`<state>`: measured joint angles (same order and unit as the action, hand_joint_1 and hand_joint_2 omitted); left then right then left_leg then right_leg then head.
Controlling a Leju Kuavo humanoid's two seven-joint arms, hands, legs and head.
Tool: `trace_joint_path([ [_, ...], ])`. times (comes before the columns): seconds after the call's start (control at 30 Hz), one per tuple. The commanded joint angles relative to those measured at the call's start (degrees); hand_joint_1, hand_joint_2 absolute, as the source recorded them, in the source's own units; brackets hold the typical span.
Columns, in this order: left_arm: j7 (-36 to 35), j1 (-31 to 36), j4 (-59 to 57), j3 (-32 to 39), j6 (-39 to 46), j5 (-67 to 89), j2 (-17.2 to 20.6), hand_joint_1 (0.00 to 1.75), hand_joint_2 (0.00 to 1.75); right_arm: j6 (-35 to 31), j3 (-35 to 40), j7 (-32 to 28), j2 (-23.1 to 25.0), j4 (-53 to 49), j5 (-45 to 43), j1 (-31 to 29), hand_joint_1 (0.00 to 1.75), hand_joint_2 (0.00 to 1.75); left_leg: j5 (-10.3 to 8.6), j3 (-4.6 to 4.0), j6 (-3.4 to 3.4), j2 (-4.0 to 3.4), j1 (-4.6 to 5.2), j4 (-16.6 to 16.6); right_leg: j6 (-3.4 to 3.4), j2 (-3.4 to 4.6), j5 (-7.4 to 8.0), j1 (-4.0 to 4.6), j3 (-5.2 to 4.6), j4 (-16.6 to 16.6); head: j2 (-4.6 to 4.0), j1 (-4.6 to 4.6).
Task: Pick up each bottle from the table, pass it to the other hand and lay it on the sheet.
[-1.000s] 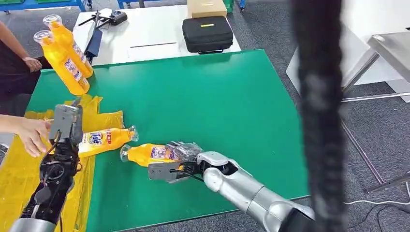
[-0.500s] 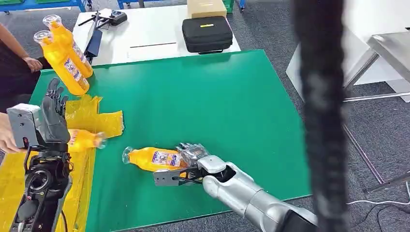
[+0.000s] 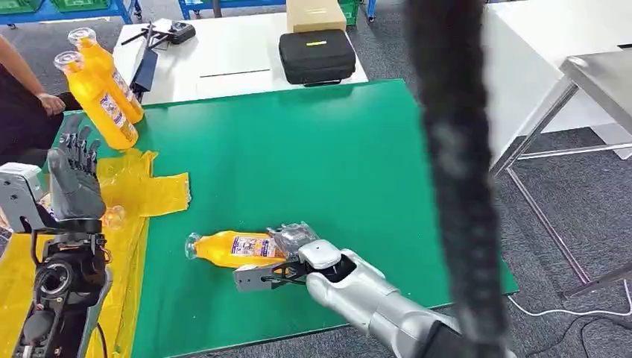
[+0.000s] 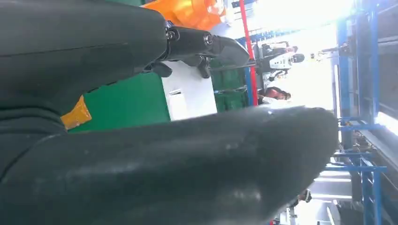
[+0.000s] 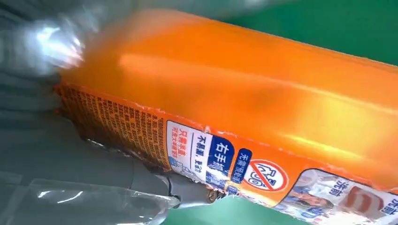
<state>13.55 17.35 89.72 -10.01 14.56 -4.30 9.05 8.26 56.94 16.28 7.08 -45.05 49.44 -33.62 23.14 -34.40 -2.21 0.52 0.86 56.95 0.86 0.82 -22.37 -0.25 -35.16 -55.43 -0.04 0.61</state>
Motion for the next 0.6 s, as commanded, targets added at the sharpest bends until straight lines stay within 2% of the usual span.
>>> trace_joint_path([
  [0.03,0.0,2.0,-1.2,-0.7,0.2,-0.3,-1.5,0.0,0.0,0.8,3.3,-0.1,-0.7,6.3,0.1,1.5,1.75,1.75,-0.01,0.11,0.11,0.16,-0.09,0.0,-0.06,-0.22,0.0,0.09,0.21,0.1,0.0,0.0],
  [0.2,0.0,2.0,-1.2,-0.7,0.2,-0.3,-1.5,0.0,0.0,0.8,3.3,-0.1,-0.7,6.3,0.1,1.5,1.75,1.75,0.0,0.16,0.14,0.17,-0.1,-0.1,-0.06,-0.25,-0.01,0.09,0.28,0.1,0.0,-0.02],
  [0.33,-3.6,2.0,-1.7,-1.0,-0.7,-3.0,-1.7,0.0,0.0,-0.3,0.1,0.3,-2.4,0.5,-0.9,3.0,1.75,1.75,-0.02,0.12,0.12,0.18,-0.08,0.0,-0.08,-0.25,0.01,0.08,0.22,0.1,0.0,0.0],
  [0.43,-6.0,1.8,-2.2,-0.9,-1.8,-6.4,-1.7,0.0,0.0,-1.7,-6.6,1.4,-4.3,-7.0,-5.0,4.8,1.75,1.75,-0.03,0.07,0.1,0.21,-0.06,0.0,-0.07,-0.27,0.01,0.06,0.17,0.1,0.0,0.0],
  [0.47,-6.5,1.4,-2.2,-0.4,-1.9,-7.8,-1.9,0.0,0.0,-4.4,-10.6,1.2,-4.7,-10.2,-7.7,6.0,1.75,1.75,-0.02,0.07,0.17,0.31,-0.1,0.0,-0.06,-0.4,-0.03,0.1,0.21,0.1,0.0,0.0],
  [0.5,-6.6,0.9,-2.1,0.0,-1.9,-8.8,-1.9,0.0,1.75,-5.6,-13.4,0.7,-5.4,-13.4,-10.2,6.9,1.75,1.75,-0.04,0.03,0.11,0.26,-0.06,0.0,-0.06,-0.31,-0.01,0.06,0.15,0.1,0.0,0.0],
  [0.57,-7.9,-0.7,-2.5,1.7,0.1,-9.2,-1.6,0.0,1.75,-11.7,-23.6,-2.6,-5.9,-24.1,-21.3,10.7,1.75,1.75,0.01,0.01,0.14,0.29,-0.06,0.0,-0.04,-0.36,-0.07,0.06,0.16,0.0,0.0,0.0],
  [0.6,-8.7,-1.4,-3.4,2.9,0.7,-10.5,-1.5,0.0,1.75,-14.7,-26.3,-3.9,-6.7,-29.2,-23.7,11.9,1.75,1.75,0.05,-0.01,0.17,0.31,-0.08,0.1,-0.04,-0.39,-0.11,0.08,0.17,0.0,0.0,-0.02],
])
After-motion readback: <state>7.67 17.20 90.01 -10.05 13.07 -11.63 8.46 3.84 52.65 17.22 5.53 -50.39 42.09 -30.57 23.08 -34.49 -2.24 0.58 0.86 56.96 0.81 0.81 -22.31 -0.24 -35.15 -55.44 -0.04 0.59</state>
